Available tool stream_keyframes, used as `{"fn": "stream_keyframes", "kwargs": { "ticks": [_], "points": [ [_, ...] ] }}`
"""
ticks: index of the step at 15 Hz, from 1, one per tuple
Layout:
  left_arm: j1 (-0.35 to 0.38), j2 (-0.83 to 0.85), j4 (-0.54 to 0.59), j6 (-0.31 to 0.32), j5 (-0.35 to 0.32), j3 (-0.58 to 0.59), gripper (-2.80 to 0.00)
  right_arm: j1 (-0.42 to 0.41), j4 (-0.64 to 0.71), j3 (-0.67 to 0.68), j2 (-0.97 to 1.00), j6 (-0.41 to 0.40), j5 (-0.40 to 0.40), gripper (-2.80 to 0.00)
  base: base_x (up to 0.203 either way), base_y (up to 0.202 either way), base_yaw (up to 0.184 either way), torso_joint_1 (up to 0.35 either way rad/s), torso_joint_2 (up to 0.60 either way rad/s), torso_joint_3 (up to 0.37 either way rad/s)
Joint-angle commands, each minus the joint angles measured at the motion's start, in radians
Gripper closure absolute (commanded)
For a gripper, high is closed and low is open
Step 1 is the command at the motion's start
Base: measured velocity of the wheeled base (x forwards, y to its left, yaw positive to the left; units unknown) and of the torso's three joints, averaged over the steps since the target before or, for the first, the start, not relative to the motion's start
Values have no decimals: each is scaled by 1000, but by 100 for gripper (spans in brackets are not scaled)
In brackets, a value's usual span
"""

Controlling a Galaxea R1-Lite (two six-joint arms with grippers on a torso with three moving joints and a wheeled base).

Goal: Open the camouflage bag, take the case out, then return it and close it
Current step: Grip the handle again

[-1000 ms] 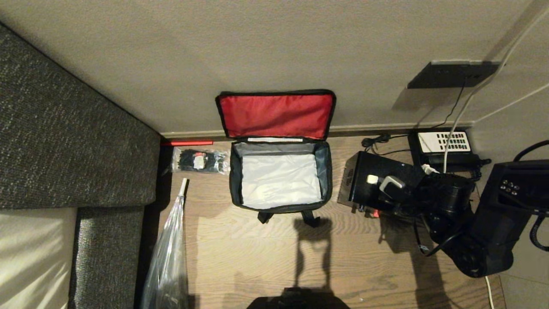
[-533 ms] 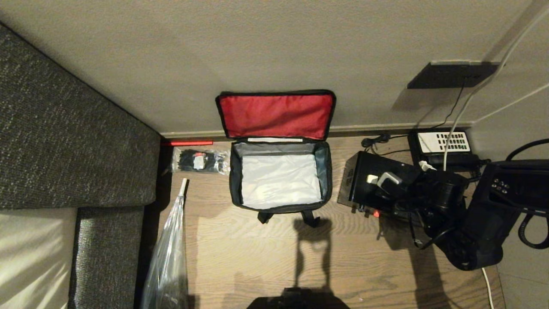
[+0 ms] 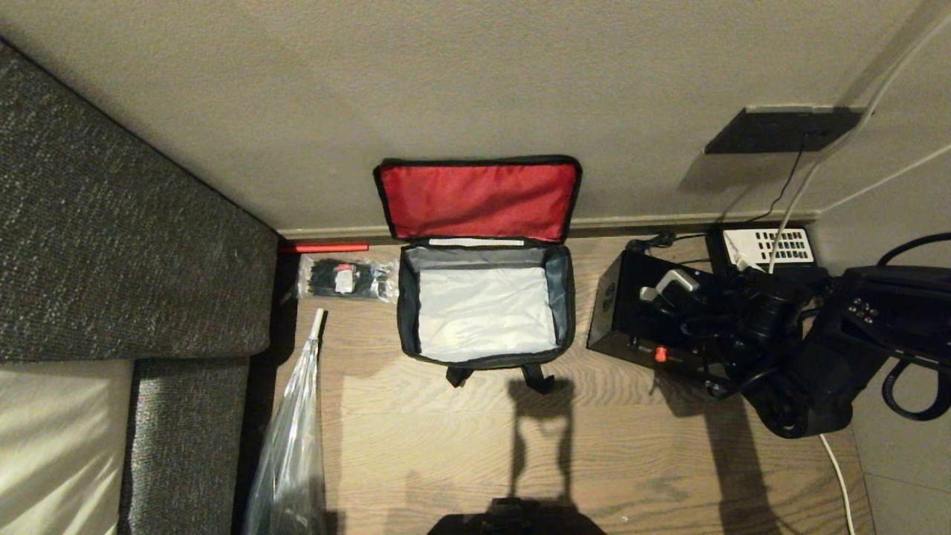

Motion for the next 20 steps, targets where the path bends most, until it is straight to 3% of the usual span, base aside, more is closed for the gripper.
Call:
{"fn": "stream_keyframes", "kwargs": {
  "ticks": [1, 10, 11, 12, 20],
  "points": [
    [0, -2, 0, 0, 1, 3, 0, 1, -7, -12, 17, -8, -5, -280, 0, 0, 0, 0, 0, 0],
    [0, -2, 0, 0, 1, 3, 0, -2, -7, -65, 71, -7, -48, -280, 0, 0, 0, 0, 0, 0],
    [0, -1, 0, -1, 1, 3, 0, -3, -7, -67, 72, -7, -48, -191, 0, 0, 0, 0, 0, 0],
    [0, -2, 0, -1, 1, 3, 0, -3, -7, -72, 76, -6, -57, 0, 0, 0, 0, 0, 0, 0],
    [0, -1, 0, 0, 1, 3, 0, -2, -7, -76, 89, -2, -81, 0, 0, 0, 0, 0, 0, 0]
  ]
}}
